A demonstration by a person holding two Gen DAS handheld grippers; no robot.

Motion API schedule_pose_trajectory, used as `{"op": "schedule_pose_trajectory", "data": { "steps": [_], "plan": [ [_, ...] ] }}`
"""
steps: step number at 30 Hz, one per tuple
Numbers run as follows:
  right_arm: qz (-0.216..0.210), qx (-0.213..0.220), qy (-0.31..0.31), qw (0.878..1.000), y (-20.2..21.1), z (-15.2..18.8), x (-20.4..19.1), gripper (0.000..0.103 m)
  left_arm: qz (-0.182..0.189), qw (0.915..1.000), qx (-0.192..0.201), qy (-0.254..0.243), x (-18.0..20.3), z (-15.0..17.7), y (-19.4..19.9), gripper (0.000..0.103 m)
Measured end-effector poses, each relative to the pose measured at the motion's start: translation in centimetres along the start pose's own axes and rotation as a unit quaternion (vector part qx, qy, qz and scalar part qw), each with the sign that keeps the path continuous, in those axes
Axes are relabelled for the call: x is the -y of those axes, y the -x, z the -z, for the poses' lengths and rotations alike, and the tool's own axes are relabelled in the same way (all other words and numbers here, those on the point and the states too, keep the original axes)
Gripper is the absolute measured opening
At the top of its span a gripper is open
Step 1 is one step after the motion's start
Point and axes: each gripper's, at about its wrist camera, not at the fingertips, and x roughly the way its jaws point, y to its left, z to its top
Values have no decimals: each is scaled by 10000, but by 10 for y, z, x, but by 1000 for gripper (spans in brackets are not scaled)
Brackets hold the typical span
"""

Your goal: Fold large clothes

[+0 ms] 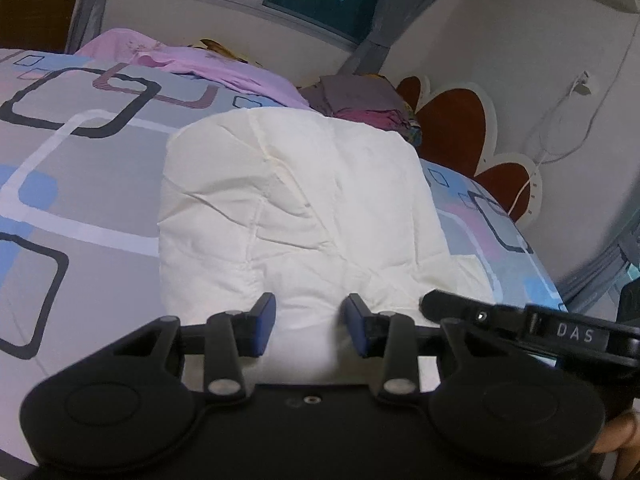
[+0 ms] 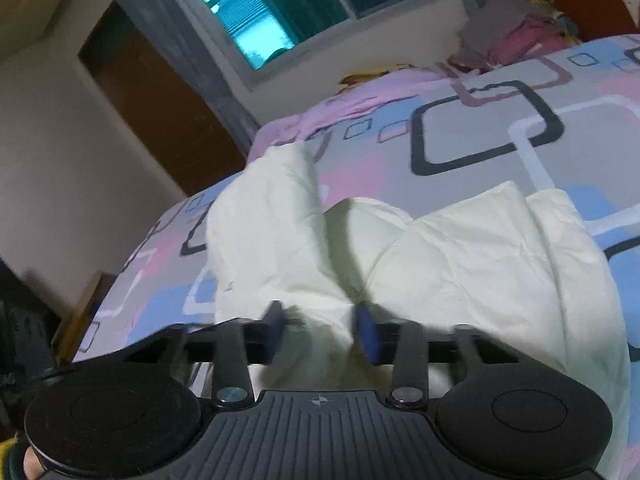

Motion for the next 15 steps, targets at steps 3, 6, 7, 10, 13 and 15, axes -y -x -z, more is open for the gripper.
{"op": "schedule_pose_trajectory", "data": {
  "steps": [3, 6, 7, 10, 13, 15],
  "plan": [
    [111, -17, 254, 9996, -1, 2, -4, 9, -20, 9999, 8, -109, 8, -1, -2, 37],
    [193, 312, 490, 9981, 21, 8, -8, 4, 127, 9998, -5, -155, 17, -2, 2, 37],
    [283, 439, 582, 9969, 30, 12, -10, 4, 211, 9995, 7, -226, 21, -3, 3, 37],
    [653, 733, 427, 9943, 61, 25, 8, 4, 279, 9983, 172, -486, 35, -7, 11, 41],
    [1115, 847, 243, 9898, 80, 43, 30, 3, 280, 9973, 232, -641, 43, -7, 10, 41],
    [1366, 867, -76, 9868, 89, 51, 48, 3, 306, 9964, 86, -792, 50, -2, -1, 41]
  ]
}}
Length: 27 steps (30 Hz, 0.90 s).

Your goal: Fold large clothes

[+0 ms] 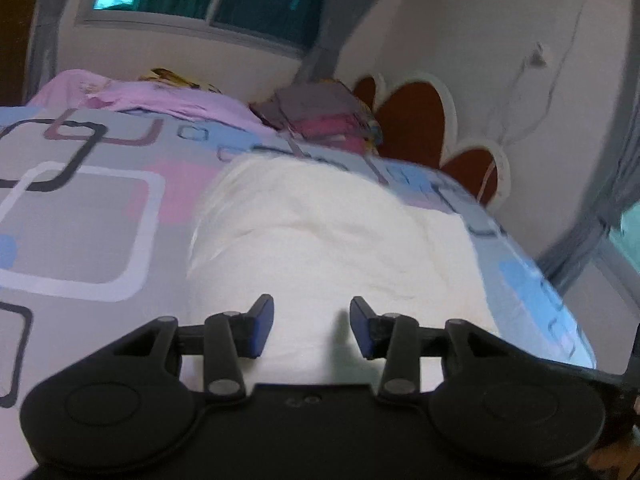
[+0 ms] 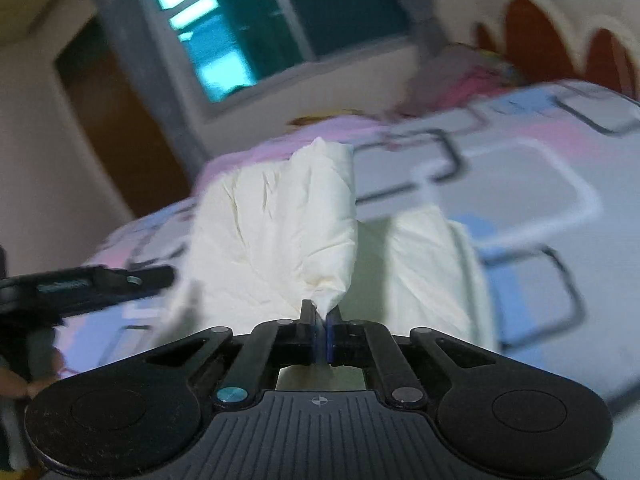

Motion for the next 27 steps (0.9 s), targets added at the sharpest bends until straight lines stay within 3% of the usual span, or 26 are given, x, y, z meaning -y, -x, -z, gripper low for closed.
{"op": "schedule_pose_trajectory", "data": {
  "steps": [4, 6, 9, 15, 19, 24, 25, 26, 27],
  "plan": [
    [540, 0, -159, 9984, -4, 15, 26, 3, 112, 9989, -111, -438, 24, 15, -30, 41],
    [639, -83, -266, 9976, -14, 20, 37, 3, -6, 9966, -144, -811, 37, 24, -47, 42],
    [750, -153, -169, 9969, -16, 14, 34, 4, -254, 9952, -162, -934, 43, 36, -61, 42],
    [936, 843, 387, 9913, 15, -25, 1, 5, -229, 9966, -279, -742, 35, 31, -56, 41],
    [921, 851, 854, 9884, -17, -34, -19, 5, -233, 9965, -266, -753, 38, 31, -56, 41],
    [1342, 563, 1245, 9815, -72, -18, -9, 7, -172, 9964, -203, -804, 37, 32, -59, 43],
    [1407, 558, 1230, 9808, -79, -14, -5, 19, -172, 9963, -183, -818, 36, 33, -60, 44],
    [1560, 613, 1263, 9777, -84, -11, -2, 39, -187, 9965, -175, -793, 34, 33, -61, 44],
    [1723, 655, 1275, 9746, -89, -7, 3, 52, -200, 9969, -170, -735, 32, 33, -63, 45]
  ]
}}
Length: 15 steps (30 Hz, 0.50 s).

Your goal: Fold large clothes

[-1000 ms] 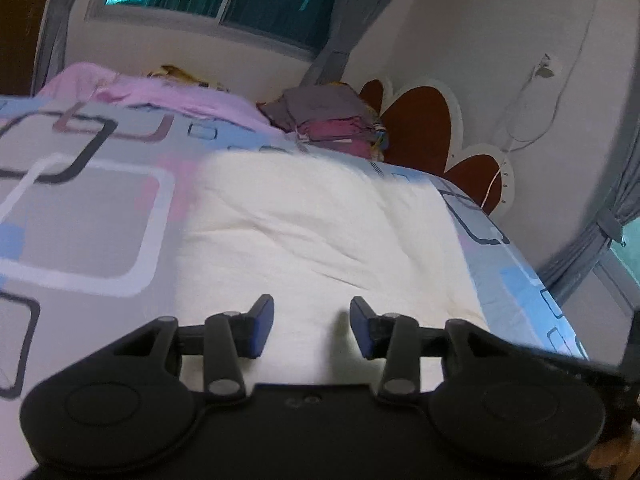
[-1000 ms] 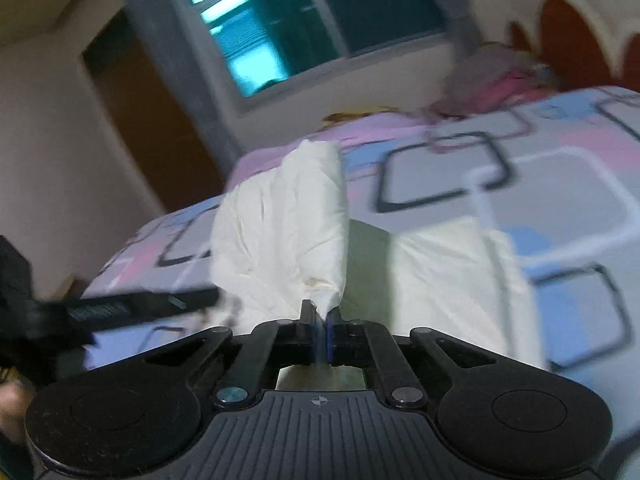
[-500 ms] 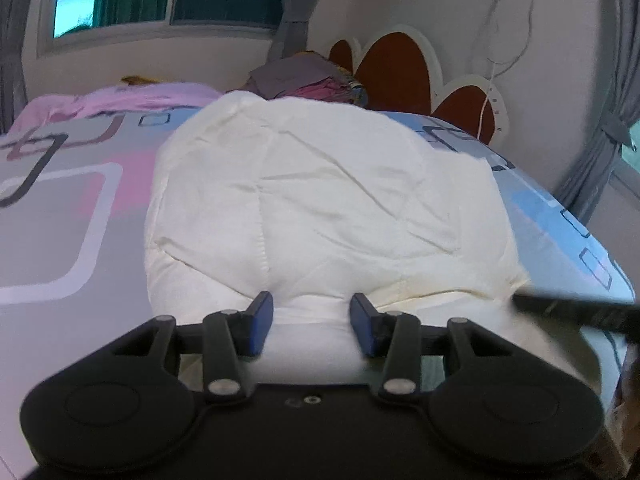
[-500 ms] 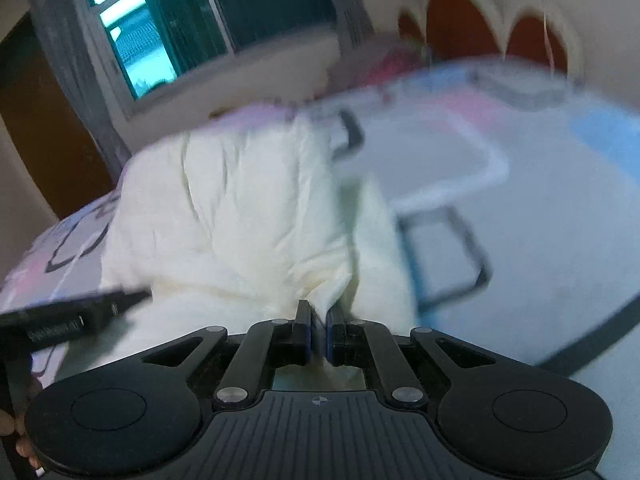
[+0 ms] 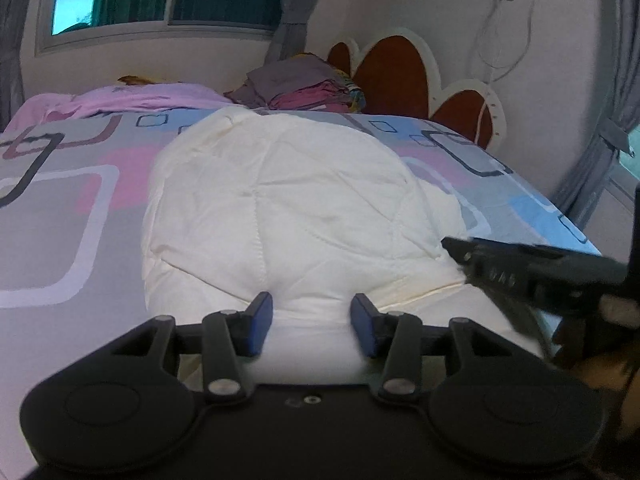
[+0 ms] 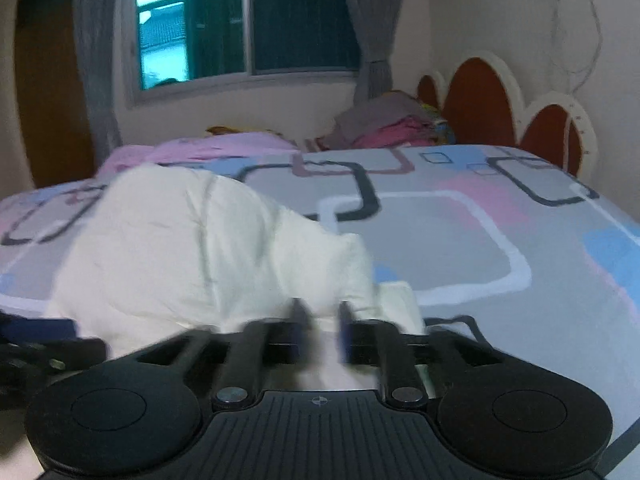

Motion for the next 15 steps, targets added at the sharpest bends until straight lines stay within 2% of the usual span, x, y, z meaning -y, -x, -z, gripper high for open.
{"op": "schedule_pose_trajectory", "data": {
  "steps": [1, 3, 6, 9, 11, 14, 15],
  "plan": [
    [15, -36, -125, 9999, -6, 4, 6, 67, -4, 10000, 16, 54, -2, 1, -2, 45],
    [-234, -233, -472, 9983, -18, 8, 19, 67, -42, 10000, 52, 33, -1, 4, -5, 45],
    [-159, -233, -275, 9992, -24, 17, 18, 67, -94, 9999, 75, 38, 3, 5, -9, 45],
    [-208, -369, -482, 9979, -38, 24, 24, 67, -98, 9999, 68, 75, 4, 5, -14, 45],
    [-279, -536, -607, 9963, -49, 23, 29, 67, -137, 9998, -18, 123, 6, 1, -18, 45],
    [-344, -715, -567, 9952, -42, 13, 31, 67, -278, 9994, -218, 36, 10, -8, -16, 46],
    [-375, -761, -635, 9944, -39, 7, 33, 67, -338, 9990, -297, 21, 13, -12, -14, 52]
  ]
}}
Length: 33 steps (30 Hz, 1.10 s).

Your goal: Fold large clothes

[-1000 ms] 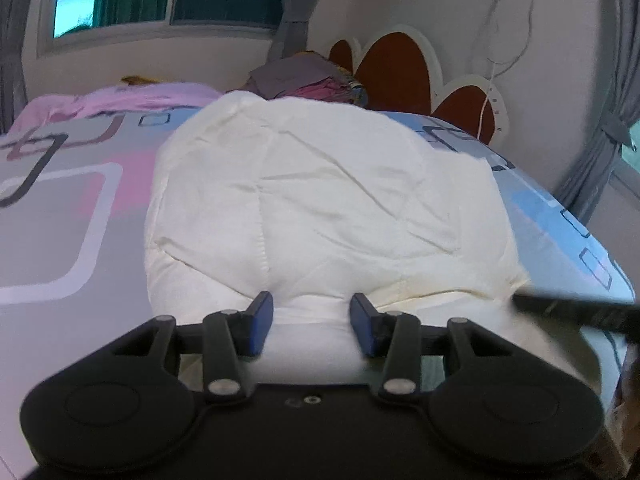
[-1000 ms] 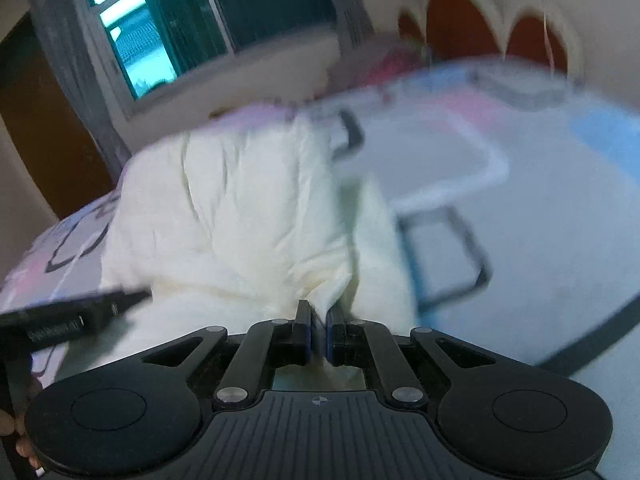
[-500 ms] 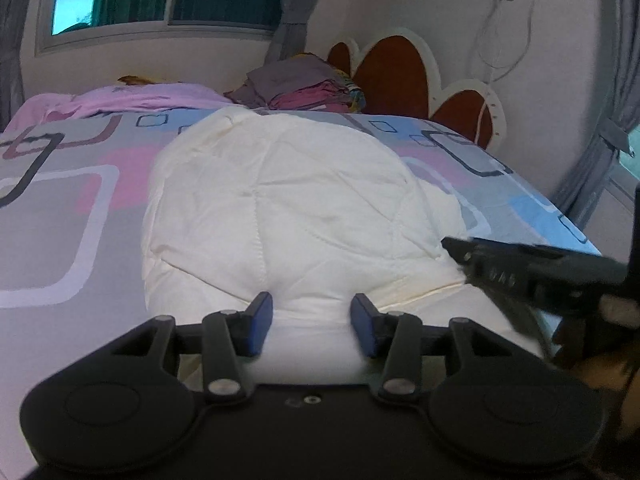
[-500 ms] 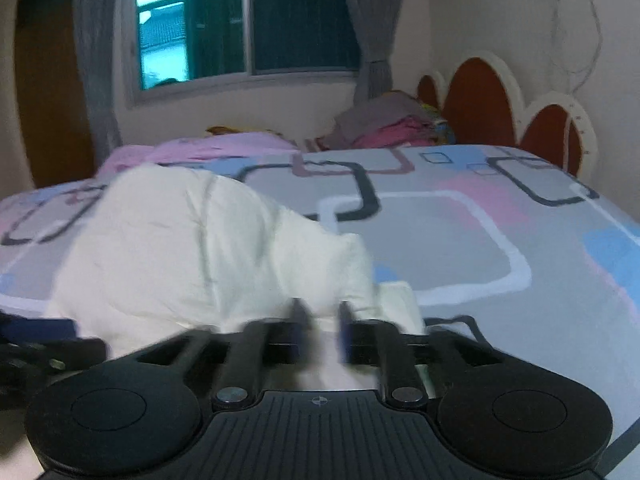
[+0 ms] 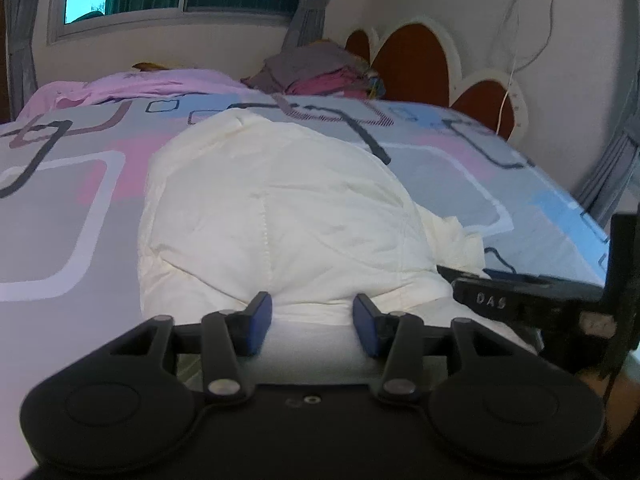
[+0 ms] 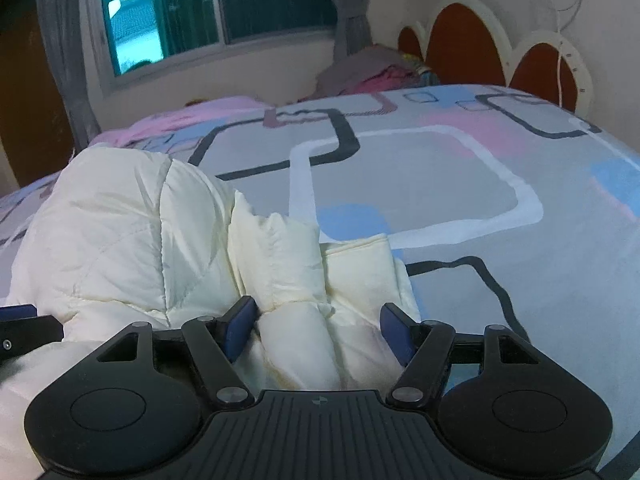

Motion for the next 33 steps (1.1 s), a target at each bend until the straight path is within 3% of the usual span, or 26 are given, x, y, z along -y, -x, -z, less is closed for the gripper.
{"op": "schedule_pose_trajectory", "data": {
  "steps": [2, 4, 5, 10, 16, 21, 27, 31, 33],
  "plan": [
    [-20, -37, -119, 9999, 10, -8, 1, 67, -91, 9999, -119, 7, 3, -5, 5, 62],
    [-5, 57, -73, 10000, 26, -13, -2, 67, -279, 9995, -149, 12, 5, -9, 12, 80],
    [-41, 151, -37, 9999, 31, -18, -2, 67, -350, 9993, -108, 11, 5, -12, 17, 82],
    [-155, 626, 167, 9978, 77, -19, -12, 67, -533, 9985, 87, 76, -4, -18, 43, 86],
    [-287, 487, 149, 9983, 110, 5, -20, 67, -613, 9978, -129, 232, -21, 1, 55, 86],
    [-80, 327, 62, 9994, 128, 35, -29, 67, -346, 9980, -239, 470, -34, 24, 65, 86],
    [293, -85, -314, 9990, 121, 64, -24, 67, -13, 9990, -354, 282, -39, 36, 59, 87],
    [281, -321, -599, 9973, 116, 62, -20, 67, 171, 9983, -512, 240, -44, 34, 48, 88],
    [251, -217, -534, 9980, 127, 53, -20, 67, 298, 9973, -568, 346, -49, 28, 49, 87]
  ]
}}
